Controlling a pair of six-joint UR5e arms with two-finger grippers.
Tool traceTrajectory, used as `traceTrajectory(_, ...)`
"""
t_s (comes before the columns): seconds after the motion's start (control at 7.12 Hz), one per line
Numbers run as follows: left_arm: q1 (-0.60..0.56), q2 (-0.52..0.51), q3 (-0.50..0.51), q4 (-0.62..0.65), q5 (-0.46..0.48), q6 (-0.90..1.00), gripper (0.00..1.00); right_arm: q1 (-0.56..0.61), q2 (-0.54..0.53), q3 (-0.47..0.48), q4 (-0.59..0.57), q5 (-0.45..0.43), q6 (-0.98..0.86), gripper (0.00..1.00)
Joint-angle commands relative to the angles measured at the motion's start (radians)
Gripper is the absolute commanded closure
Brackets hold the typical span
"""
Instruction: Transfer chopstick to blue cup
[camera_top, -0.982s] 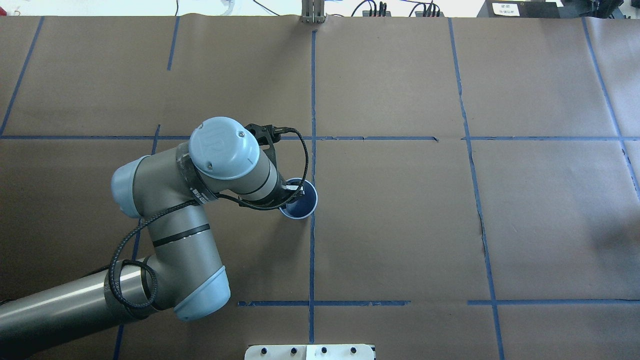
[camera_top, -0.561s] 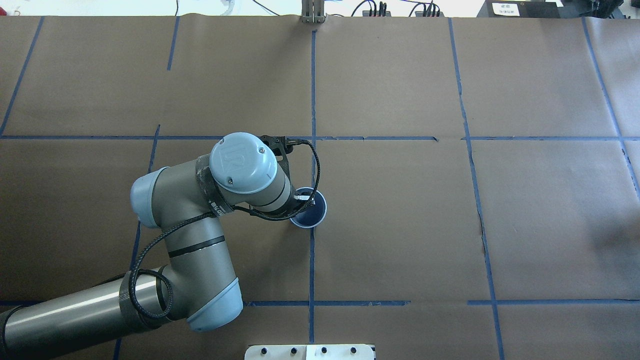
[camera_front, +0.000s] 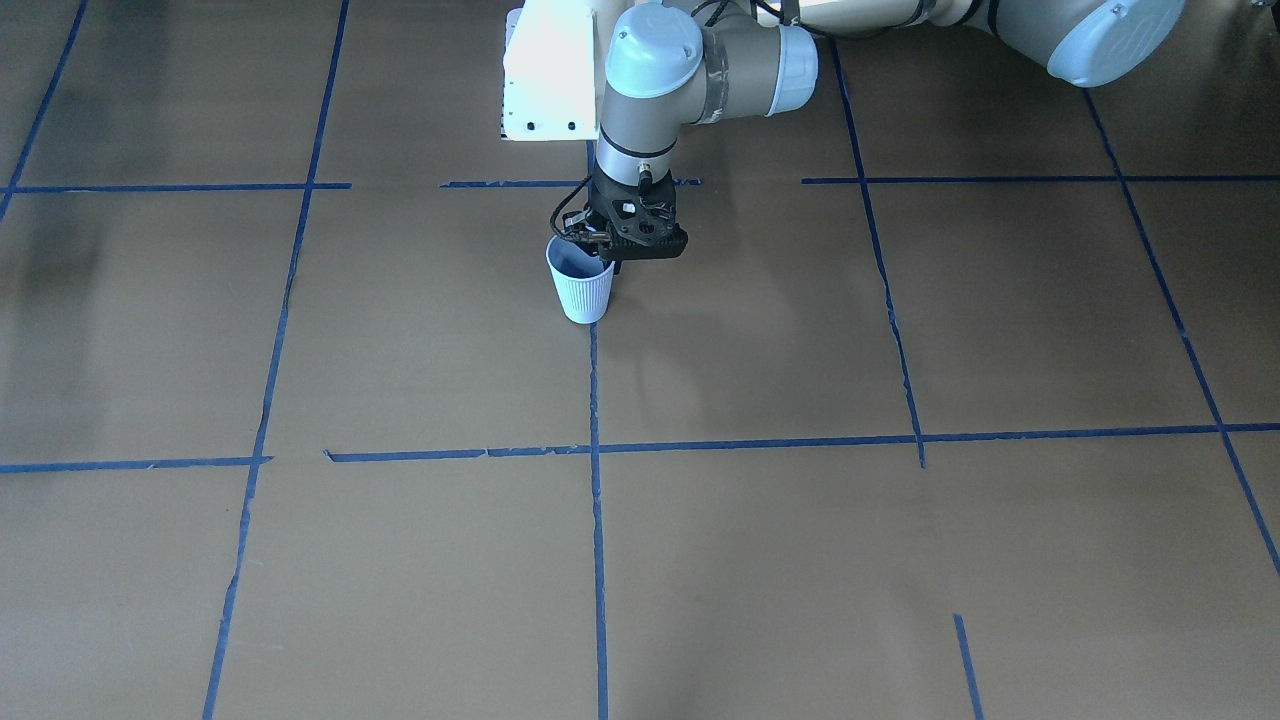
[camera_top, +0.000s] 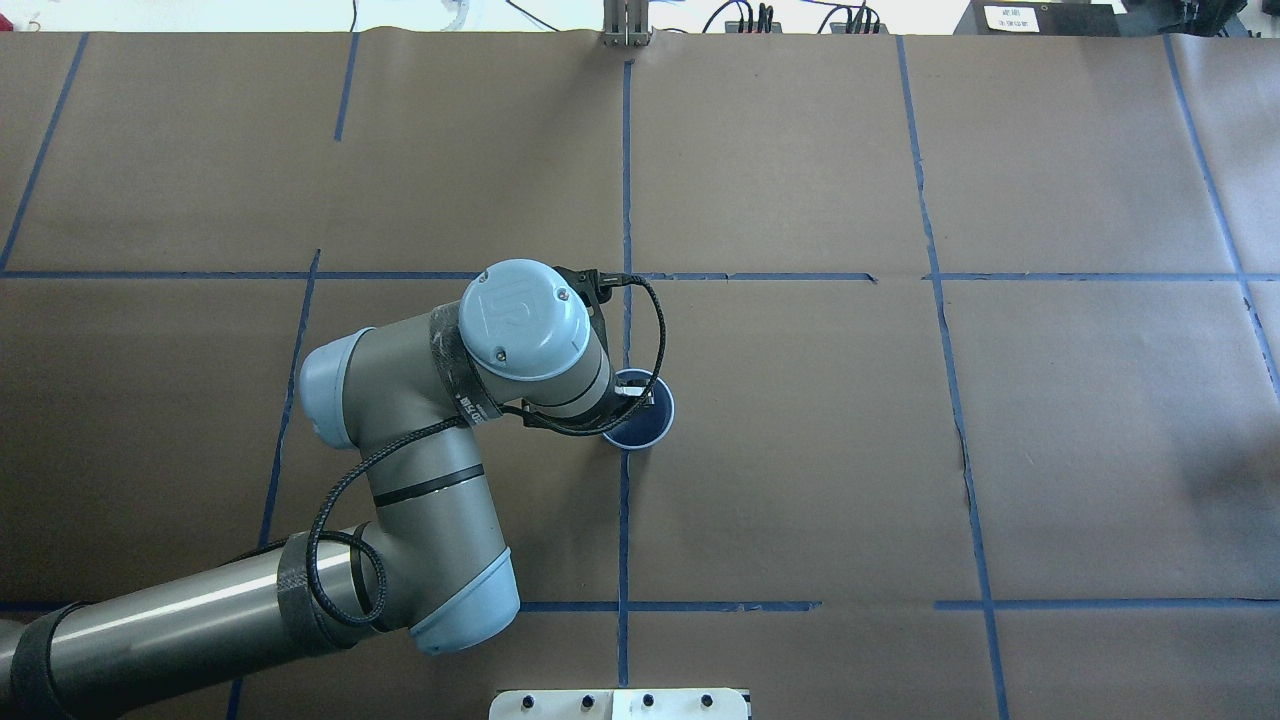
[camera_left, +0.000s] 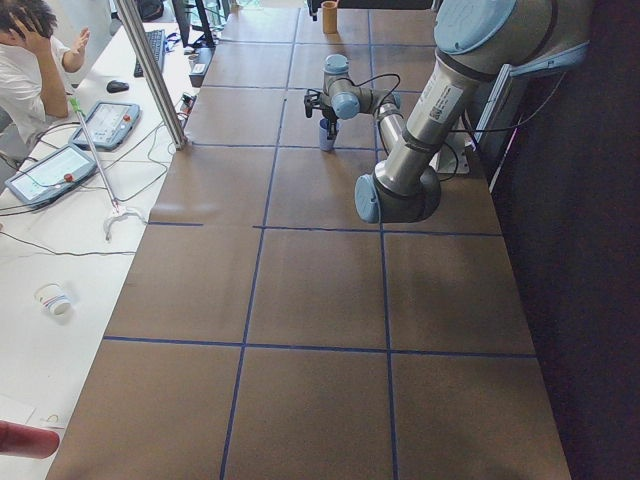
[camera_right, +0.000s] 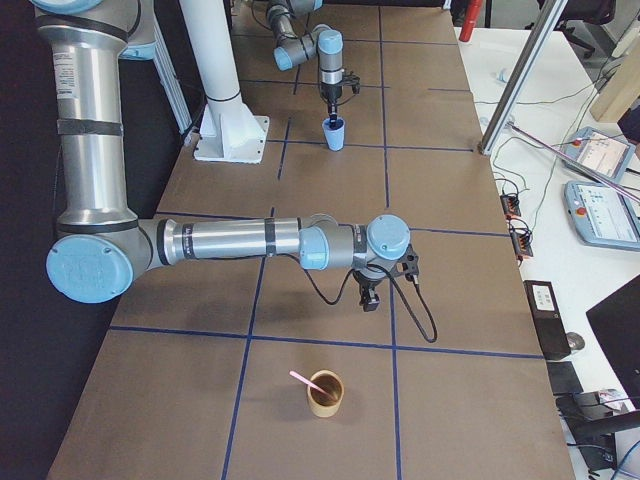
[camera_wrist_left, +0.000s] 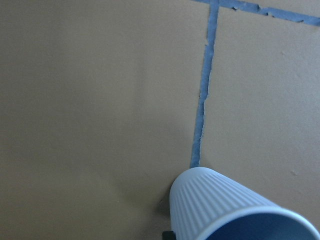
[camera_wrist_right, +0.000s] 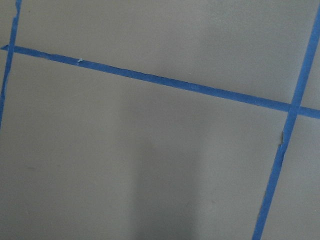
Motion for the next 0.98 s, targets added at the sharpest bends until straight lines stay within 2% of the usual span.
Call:
traceTrajectory(0.0, -0.02, 0.004, -0.018, 0.005, 0.003, 0.0, 0.01, 0.002, 0.0, 0.011, 0.0, -0.009, -0.003, 0.0)
traceTrajectory(0.14, -0.069, 0.009, -0.066, 0.005, 0.0, 0.0, 0.0, 0.017, -0.018, 0.021, 0.0, -0.064, -0.004, 0.0)
traceTrajectory(0.42, -0.137, 0.102, -0.197, 0.006, -0.008, 0.005, 0.0, 0.128, -0.081, 0.04, 0.0, -0.173, -0.009, 0.03)
traceTrajectory(0.7, -0.149, 0.111, -0.197, 0.005, -0.008, 0.008, 0.0, 0.291, -0.142, 0.038, -0.012, -0.195, -0.071, 0.03)
traceTrajectory(0.84, -0.152, 0.113, -0.199, 0.003, -0.008, 0.002, 0.0, 0.332, -0.214, 0.029, -0.015, -0.192, -0.208, 0.04)
